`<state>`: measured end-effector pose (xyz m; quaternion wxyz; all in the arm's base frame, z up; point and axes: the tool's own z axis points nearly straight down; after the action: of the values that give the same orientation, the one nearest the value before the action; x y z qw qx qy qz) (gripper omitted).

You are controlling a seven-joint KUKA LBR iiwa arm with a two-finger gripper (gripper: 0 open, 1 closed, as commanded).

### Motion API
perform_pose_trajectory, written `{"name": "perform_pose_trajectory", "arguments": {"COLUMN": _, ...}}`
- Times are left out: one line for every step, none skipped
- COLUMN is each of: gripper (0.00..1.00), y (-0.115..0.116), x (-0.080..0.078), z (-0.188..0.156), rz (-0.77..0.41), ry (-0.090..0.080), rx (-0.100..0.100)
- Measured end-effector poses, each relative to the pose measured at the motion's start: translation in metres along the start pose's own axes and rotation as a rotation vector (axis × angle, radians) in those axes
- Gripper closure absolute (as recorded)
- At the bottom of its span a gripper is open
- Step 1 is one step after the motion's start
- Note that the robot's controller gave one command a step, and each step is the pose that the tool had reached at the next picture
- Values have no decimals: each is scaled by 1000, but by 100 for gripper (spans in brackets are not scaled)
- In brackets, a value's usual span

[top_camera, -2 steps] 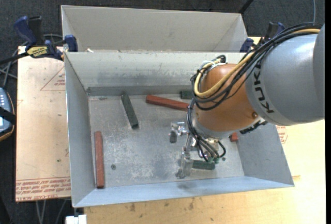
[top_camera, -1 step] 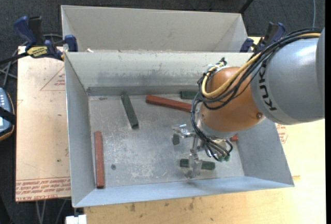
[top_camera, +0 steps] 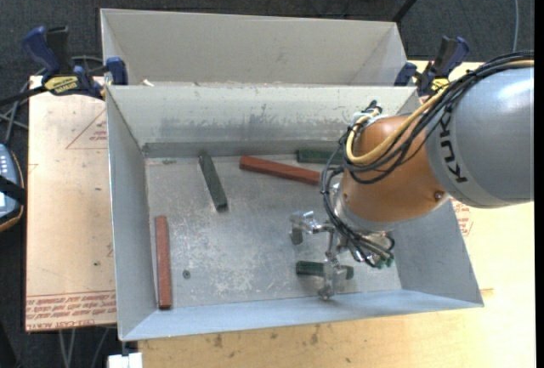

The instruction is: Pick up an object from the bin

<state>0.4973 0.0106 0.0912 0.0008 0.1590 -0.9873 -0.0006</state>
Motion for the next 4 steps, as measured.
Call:
{"name": "perform_pose_trajectory", "arguments": {"gripper": 100, "y": -8, "x": -2, "z": 0, "rz": -152, "ry": -3, "rx": 0}}
{"name": "perform_pose_trajectory", "arguments": {"gripper": 0, "y": -9, "x": -2, "z": 0, "rz": -152, "ry": -2, "rx": 0}}
{"name": "perform_pose_trajectory", "arguments": {"gripper": 0, "y": -9, "x": -2, "z": 0, "rz": -153, "ry": -2, "rx": 0}}
{"name": "perform_pose_trajectory", "arguments": {"gripper": 0, "y": -53, "x": -27, "z": 1, "rz": -163, "ry": -3, "rx": -2}}
